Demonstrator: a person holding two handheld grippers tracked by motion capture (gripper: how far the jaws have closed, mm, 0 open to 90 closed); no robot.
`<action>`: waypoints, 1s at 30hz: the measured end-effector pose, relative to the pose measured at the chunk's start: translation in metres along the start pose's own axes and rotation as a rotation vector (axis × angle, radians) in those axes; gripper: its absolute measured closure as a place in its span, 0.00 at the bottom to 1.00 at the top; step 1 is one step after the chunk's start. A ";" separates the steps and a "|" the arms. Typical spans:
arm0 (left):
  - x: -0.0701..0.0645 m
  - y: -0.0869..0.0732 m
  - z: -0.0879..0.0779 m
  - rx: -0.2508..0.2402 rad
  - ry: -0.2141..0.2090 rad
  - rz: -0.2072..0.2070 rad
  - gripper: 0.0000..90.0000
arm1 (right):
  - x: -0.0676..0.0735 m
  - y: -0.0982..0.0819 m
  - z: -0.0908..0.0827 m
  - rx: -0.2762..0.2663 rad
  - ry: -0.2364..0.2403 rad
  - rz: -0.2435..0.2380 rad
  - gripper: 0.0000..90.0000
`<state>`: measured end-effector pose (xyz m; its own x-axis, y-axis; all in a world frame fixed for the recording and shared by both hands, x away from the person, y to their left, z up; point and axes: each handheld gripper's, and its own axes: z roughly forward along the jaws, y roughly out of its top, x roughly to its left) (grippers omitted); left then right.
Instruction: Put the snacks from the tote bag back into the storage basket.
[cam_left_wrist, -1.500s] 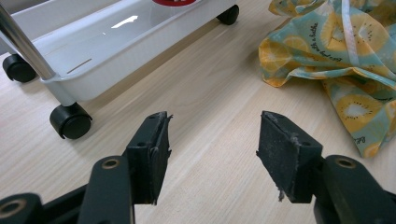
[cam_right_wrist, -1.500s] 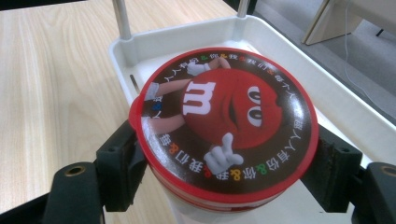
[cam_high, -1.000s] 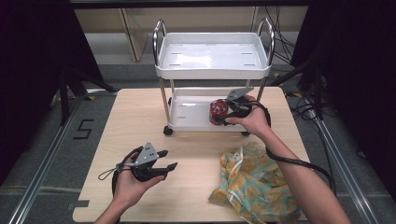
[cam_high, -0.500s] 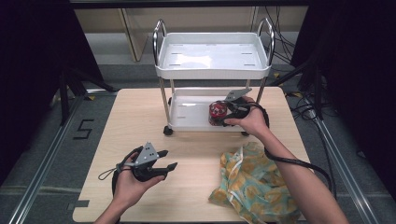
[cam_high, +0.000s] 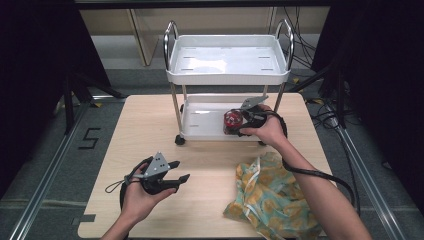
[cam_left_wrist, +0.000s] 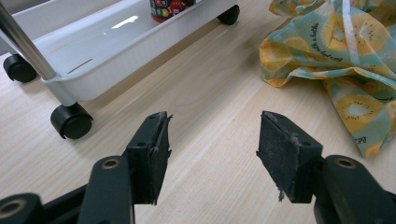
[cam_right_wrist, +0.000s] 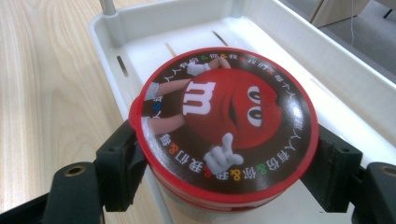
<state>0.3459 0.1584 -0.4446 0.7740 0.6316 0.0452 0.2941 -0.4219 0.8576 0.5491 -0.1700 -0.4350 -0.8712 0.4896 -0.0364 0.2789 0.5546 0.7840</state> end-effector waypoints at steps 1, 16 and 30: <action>-0.002 -0.001 0.000 0.002 0.000 -0.026 0.47 | 0.000 0.000 0.000 0.004 0.001 0.002 0.29; -0.001 -0.001 0.000 0.002 0.003 -0.018 0.47 | -0.002 -0.005 0.007 0.022 -0.009 -0.002 0.29; 0.000 0.000 0.000 0.007 -0.009 0.007 0.47 | -0.006 -0.009 0.010 0.029 -0.019 0.009 0.29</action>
<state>0.3461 0.1585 -0.4448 0.7810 0.6228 0.0464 0.2928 -0.4309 0.8536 0.5560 -0.1714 -0.4477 -0.8607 0.5074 -0.0418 0.2985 0.5694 0.7660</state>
